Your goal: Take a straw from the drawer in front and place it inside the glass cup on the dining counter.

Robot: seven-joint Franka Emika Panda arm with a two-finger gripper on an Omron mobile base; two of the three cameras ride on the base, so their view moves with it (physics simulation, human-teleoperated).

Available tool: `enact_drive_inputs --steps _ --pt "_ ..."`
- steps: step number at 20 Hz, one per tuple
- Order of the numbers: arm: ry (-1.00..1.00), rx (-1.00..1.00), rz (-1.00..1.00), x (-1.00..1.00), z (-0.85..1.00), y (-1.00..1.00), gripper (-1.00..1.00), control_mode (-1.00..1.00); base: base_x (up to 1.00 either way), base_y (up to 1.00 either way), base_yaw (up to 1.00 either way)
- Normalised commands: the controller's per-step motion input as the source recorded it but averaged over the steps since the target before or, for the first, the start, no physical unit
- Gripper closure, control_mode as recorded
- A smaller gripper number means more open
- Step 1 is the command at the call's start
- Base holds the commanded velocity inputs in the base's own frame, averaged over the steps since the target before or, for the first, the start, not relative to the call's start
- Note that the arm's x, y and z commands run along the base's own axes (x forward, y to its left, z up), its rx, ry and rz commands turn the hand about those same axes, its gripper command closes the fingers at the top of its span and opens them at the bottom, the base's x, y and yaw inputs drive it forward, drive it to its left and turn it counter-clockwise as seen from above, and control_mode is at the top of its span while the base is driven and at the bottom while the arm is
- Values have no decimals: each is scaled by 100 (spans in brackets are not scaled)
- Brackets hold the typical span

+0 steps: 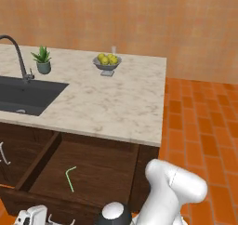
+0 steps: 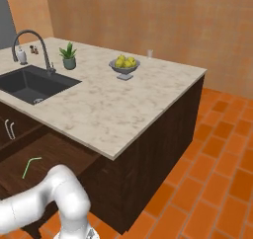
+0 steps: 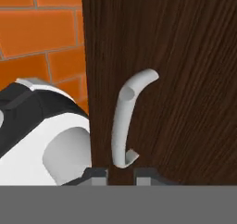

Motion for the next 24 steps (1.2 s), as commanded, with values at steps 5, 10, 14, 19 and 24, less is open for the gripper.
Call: enact_drive_inputs --steps 5,10,14,19,24 --pt "0 49 -11 -16 100 -73 -100 -100 0 0 0" --pt "2 51 -28 -1 100 -98 -100 -100 0 0 0" --pt "-2 58 -21 -14 100 -98 -100 -100 0 0 0" --pt "-12 60 -5 -2 100 -86 -100 -100 0 0 0" --pt "-5 48 -2 4 90 -61 -100 -100 0 0 0"
